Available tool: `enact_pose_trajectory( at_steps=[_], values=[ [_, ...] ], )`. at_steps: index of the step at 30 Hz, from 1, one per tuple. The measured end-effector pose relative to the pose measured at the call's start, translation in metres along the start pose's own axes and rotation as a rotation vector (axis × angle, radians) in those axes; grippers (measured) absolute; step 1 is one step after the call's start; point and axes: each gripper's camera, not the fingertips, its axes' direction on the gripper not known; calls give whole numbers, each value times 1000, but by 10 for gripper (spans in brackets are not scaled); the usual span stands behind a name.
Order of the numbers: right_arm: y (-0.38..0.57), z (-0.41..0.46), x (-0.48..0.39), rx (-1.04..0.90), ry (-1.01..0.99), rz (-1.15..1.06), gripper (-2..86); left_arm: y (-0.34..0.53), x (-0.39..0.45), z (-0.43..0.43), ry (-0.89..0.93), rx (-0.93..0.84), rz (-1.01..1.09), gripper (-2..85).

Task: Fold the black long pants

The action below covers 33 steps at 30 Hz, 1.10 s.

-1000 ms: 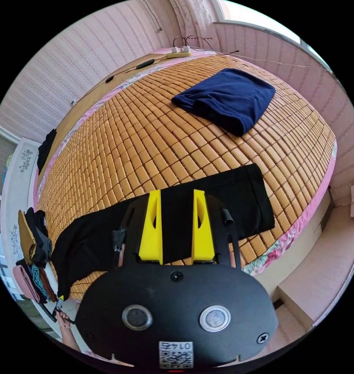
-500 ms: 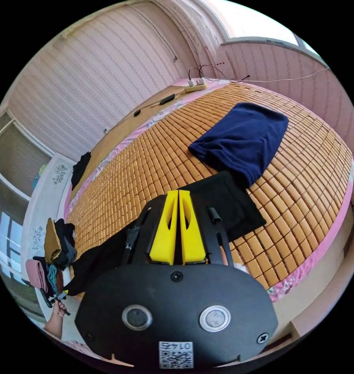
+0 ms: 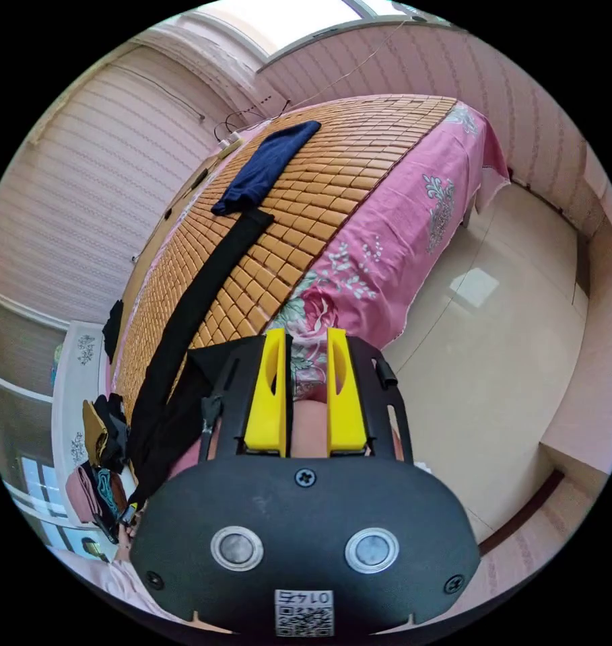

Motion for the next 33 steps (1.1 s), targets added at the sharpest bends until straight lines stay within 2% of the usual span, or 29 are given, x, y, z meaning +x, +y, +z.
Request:
enact_pose_trajectory(
  at_steps=[4,6,10,13,16,20,27,33],
  values=[
    [-13,-1,-25,-30,7,-114,109,-2,8,-4,-18,-1,17,-9],
    [-10,-2,-46,-66,32,-244,105,-2,12,-5,-35,-11,34,-9],
    [31,6,-107,-206,115,-641,89,-1,18,-7,-47,-14,40,-10],
    [57,25,-129,-309,149,-775,80,0,21,-8,-51,-11,38,-9],
    [55,50,-124,-367,254,-722,70,2,24,-7,-54,-14,39,-9],
    [28,51,-107,-357,164,-490,49,6,25,-12,-57,-7,38,-10],
    [-6,18,-129,-376,158,-576,1,14,28,-24,-81,8,43,-10],
    [-87,-60,-131,-205,216,-543,-1,31,33,-58,-147,74,163,-6]
  ],
)
